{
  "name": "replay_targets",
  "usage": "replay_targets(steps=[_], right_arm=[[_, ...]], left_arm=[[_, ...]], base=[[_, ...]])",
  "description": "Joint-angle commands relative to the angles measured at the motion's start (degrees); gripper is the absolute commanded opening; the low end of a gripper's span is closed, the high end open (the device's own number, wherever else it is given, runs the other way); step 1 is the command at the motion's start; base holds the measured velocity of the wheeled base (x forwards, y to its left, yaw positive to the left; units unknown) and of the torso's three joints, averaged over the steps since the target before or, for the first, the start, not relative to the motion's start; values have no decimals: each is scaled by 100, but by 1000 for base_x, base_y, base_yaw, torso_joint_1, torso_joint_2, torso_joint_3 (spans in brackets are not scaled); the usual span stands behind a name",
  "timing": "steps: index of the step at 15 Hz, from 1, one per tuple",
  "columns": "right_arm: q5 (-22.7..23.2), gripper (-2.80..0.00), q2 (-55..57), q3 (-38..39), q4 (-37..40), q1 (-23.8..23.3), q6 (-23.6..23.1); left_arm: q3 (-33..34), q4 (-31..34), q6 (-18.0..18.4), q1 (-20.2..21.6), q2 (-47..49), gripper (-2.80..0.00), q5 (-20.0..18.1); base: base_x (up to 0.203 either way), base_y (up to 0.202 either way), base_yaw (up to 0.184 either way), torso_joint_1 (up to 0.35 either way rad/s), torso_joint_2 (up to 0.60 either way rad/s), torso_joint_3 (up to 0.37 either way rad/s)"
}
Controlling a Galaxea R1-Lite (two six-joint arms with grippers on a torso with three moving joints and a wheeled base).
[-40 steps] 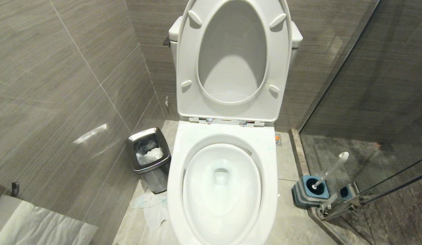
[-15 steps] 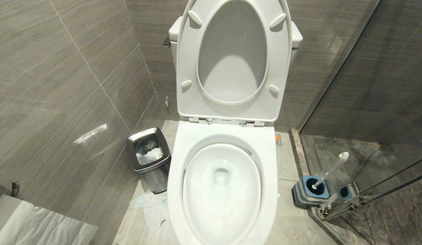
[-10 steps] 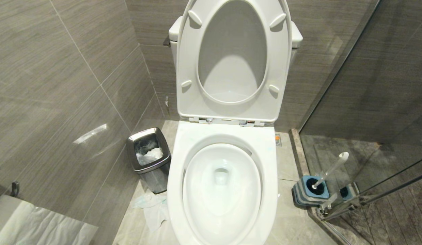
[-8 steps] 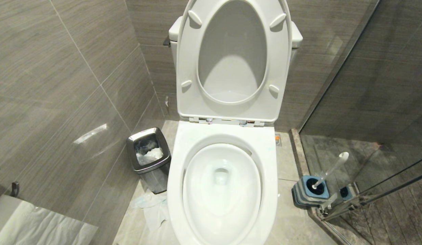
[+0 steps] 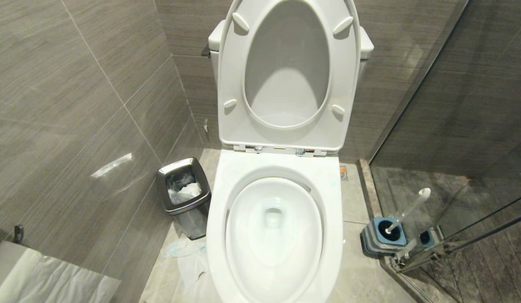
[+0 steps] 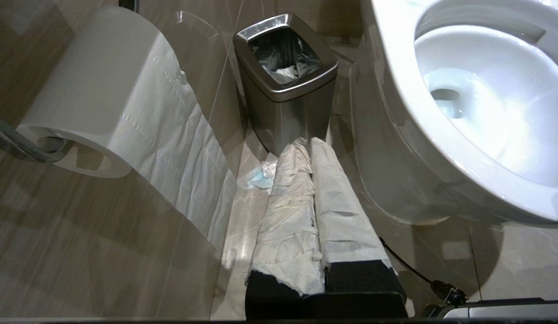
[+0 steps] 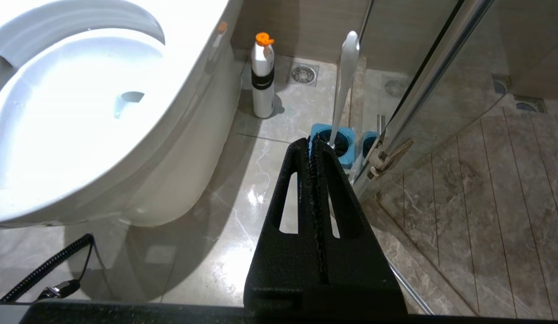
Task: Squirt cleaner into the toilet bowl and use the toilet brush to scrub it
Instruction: Pour in the cleaning agent
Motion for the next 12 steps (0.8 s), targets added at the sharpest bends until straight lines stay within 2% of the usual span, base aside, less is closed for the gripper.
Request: replay_targets(steps=[1,12], right_arm=[[-1,-280,2,0,-2,2,0],[-1,-280,2,0,-2,2,0]], left_arm=[[1,2,-2,0,9,-280,0],[0,2,-8,-1,9,-280,0]], base=[[0,0,0,-6,2,-80],[0,0,0,4,2,-184]])
